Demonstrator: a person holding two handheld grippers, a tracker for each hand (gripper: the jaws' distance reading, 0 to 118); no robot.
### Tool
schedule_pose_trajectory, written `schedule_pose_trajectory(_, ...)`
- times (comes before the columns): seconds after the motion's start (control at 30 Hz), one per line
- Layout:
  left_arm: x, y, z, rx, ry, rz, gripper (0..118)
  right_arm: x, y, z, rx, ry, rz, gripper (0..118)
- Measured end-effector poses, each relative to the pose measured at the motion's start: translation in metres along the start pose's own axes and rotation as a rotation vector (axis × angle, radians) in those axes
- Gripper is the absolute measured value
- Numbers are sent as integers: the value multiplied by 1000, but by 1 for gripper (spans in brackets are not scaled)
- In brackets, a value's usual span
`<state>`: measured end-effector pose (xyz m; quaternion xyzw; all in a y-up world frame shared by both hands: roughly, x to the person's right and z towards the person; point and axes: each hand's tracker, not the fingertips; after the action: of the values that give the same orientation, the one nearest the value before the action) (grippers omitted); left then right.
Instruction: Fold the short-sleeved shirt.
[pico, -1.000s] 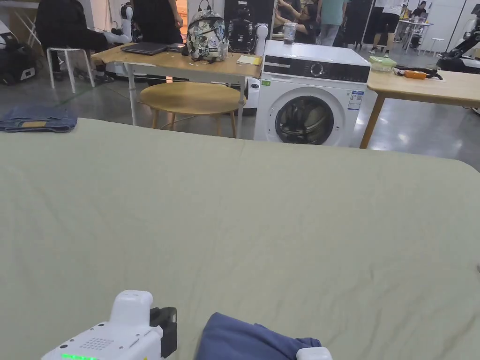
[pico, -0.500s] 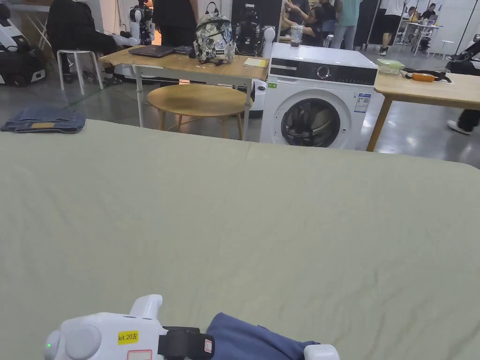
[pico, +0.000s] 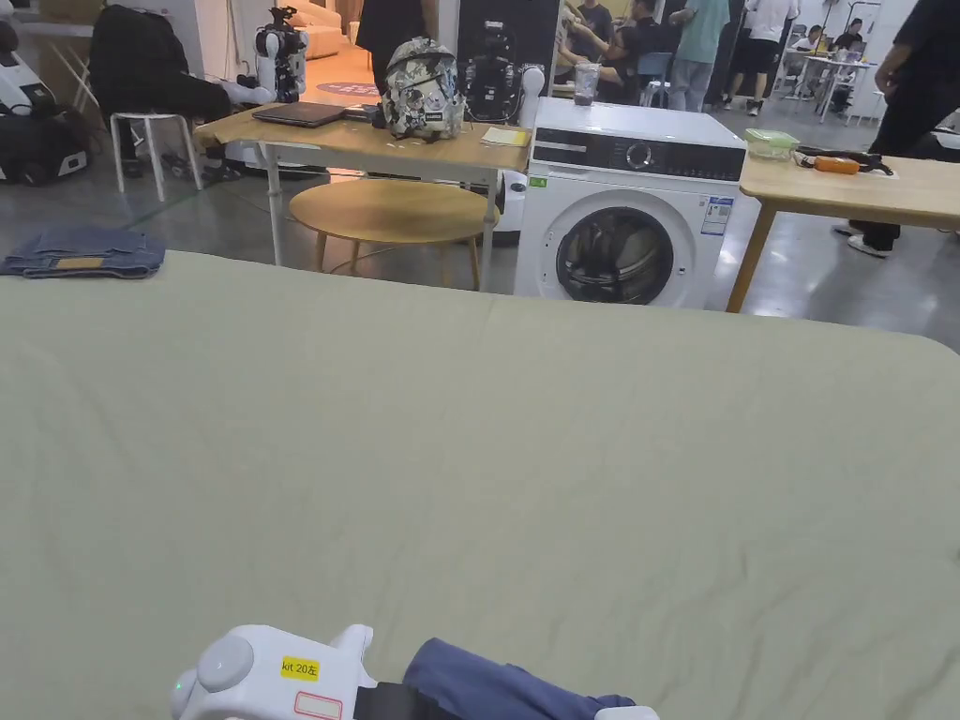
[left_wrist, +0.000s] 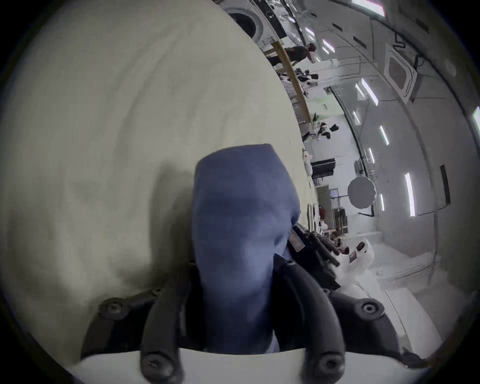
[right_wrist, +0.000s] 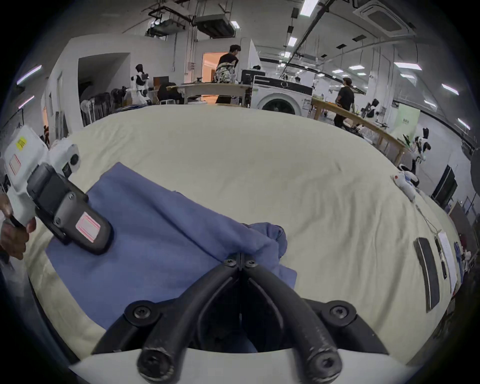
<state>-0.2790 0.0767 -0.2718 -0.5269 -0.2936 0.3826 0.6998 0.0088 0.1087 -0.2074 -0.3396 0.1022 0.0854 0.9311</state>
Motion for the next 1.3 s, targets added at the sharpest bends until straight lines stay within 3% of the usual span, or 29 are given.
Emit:
schedule_pose_trajectory(0.1, -5, -7, 2, 41, -65, 22, 19, -1, 0, 3, 5, 6, -2, 0)
schedule_pose_trajectory(0.2, -8, -15, 2, 63, -111, 37, 16, 6, -4, -9, 6, 11, -5, 0)
schedule_pose_trajectory(0.4, -10, -12, 10, 83, -160, 44, 16, 9, -3, -10, 7, 24, -1, 0)
schedule_pose_trajectory(0.77, 19, 1, 59, 105, -123, 9, 16, -5, 18, -3, 13, 60, 11, 0)
schedule_pose_trajectory(1.3, -30, 11, 296, 297, 144, 65, 16, -59, 72, 13, 99, 189, 57, 0)
